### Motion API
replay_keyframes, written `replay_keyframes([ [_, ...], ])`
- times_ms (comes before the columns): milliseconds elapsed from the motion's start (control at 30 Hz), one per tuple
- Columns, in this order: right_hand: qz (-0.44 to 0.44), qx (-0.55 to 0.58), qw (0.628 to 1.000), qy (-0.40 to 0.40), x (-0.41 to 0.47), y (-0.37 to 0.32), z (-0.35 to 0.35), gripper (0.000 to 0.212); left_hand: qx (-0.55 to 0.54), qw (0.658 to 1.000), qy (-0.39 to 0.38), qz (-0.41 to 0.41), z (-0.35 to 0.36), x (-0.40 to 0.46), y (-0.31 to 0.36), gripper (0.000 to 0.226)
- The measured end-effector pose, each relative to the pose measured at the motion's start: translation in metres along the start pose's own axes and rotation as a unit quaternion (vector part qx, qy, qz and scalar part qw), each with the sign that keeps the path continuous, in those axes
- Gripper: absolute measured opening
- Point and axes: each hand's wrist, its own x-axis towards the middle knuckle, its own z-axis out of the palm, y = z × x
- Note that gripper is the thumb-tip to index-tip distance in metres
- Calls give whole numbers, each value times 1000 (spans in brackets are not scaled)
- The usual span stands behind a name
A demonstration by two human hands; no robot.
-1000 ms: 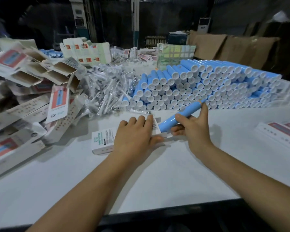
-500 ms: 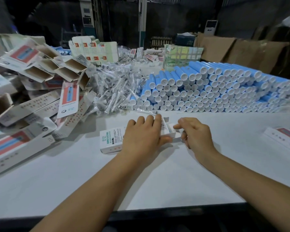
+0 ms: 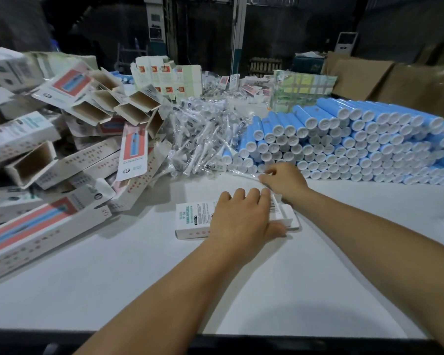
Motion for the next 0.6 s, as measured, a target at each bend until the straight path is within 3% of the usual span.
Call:
replay_keyframes([
  [167,-41,-83,996,-10,1,-8,4,17,-6,1000,-8,6,3,2,-1,85],
  [333,-40,121,991,49,-39,15,-30,17,-5,1000,7,16,4,2,-3,81],
  [400,-60,150,983,83,-66,29,-53,16,-6,1000,14,14,4,2,-3,81],
  [467,-89,128,981,114,-96,42,-74,15,-11,1000,19,9,3,2,-4,82],
  [600,-153,-44,980,119,-135,60,-97,7,-15,999,34,4,2,1,-3,84],
])
